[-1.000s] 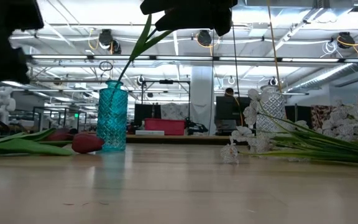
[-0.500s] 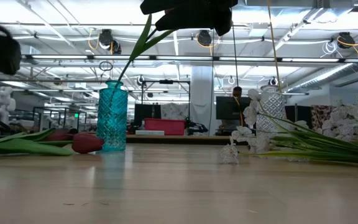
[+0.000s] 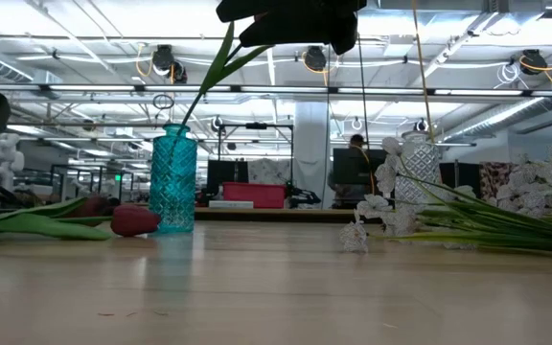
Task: Sort flowers into vase by color
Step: Put the right red tulip into the blue vase
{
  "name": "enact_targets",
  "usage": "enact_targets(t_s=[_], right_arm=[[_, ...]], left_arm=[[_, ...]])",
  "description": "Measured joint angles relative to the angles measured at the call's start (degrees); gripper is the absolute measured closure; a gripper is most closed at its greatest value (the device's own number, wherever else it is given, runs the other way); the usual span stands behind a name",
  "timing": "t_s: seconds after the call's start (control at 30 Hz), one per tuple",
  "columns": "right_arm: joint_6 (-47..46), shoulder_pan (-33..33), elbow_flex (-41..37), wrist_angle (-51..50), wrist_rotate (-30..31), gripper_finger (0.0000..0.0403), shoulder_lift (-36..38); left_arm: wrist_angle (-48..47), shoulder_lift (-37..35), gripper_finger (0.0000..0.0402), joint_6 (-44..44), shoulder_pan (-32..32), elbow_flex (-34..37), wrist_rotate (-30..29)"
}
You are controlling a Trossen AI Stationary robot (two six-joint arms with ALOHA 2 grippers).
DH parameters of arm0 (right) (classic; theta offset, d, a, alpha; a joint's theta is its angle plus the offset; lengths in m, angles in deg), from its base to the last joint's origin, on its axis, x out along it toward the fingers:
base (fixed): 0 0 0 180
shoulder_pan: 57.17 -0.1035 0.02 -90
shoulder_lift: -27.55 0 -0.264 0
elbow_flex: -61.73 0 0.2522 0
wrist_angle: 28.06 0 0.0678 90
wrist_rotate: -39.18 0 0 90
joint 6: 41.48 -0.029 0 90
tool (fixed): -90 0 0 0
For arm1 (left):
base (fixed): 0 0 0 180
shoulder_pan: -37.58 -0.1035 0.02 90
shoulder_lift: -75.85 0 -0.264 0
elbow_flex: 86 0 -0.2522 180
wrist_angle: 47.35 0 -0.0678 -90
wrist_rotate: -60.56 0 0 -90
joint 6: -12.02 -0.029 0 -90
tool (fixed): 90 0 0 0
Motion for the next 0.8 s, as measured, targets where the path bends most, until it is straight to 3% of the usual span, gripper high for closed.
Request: enact_targets(t_s=[0.33,0.6,0.8], right_arm=[[0.0,0.0,0.0,0.0,0.0,0.0200,0.0],[0.0,0.0,0.0,0.0,0.0,0.0200,0.0],[0.0,0.0,0.0,0.0,0.0,0.0200,0.0]], left_arm=[[0.2,0.2,0.0247,0.2,0.5,0.0,-2.4],[0.4,4.5,0.0250,0.0,0.5,-0.4,-3.9],[-0.8,4.8,0.0306,-0.5,0.5,-0.8,-4.9]])
